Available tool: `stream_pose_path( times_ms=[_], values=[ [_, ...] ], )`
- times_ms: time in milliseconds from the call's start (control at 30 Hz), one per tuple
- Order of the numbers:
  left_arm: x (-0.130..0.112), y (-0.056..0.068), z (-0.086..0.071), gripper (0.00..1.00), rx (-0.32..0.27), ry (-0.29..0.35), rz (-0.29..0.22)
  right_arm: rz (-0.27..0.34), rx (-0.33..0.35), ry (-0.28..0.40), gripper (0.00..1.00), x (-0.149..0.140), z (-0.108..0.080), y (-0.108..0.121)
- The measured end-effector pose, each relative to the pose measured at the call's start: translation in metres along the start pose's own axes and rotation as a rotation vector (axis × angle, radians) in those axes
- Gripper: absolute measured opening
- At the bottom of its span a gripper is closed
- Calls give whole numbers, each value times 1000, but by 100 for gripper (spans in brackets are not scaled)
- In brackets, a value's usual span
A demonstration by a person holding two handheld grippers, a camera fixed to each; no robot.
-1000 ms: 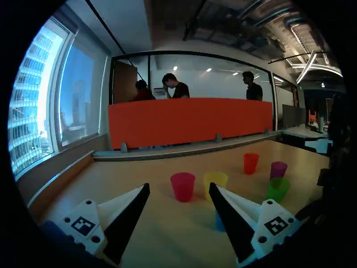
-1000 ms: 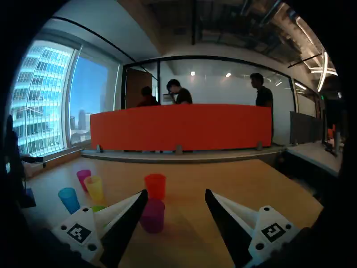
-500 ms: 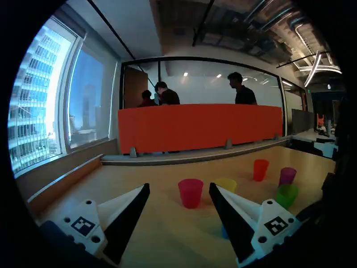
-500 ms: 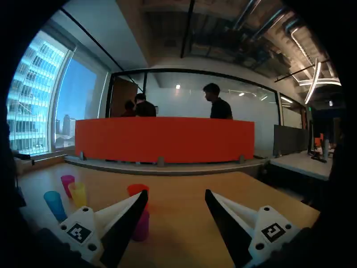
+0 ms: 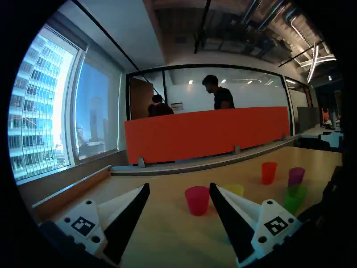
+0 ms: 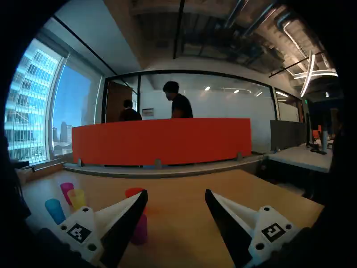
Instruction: Pour water
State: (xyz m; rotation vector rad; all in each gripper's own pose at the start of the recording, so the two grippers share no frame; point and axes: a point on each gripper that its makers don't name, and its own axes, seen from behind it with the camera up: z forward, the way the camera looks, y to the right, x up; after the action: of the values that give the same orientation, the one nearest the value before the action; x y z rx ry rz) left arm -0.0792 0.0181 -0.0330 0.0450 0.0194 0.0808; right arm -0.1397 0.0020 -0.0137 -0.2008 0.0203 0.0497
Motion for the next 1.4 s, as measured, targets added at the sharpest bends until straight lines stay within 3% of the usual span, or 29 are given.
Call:
stream_pose_path(
  times_ms=[600, 967, 1400],
  values=[
    [-32, -12, 13, 99, 40, 26, -35, -23, -16, -48, 100, -14, -1, -8],
    [-41, -8, 20, 99, 33, 28, -48, -12, -15, -61, 100, -17, 2, -9],
    [-47, -9, 22, 99, 27, 10, -104, -3, -20, -59, 100, -17, 4, -6]
  ],
)
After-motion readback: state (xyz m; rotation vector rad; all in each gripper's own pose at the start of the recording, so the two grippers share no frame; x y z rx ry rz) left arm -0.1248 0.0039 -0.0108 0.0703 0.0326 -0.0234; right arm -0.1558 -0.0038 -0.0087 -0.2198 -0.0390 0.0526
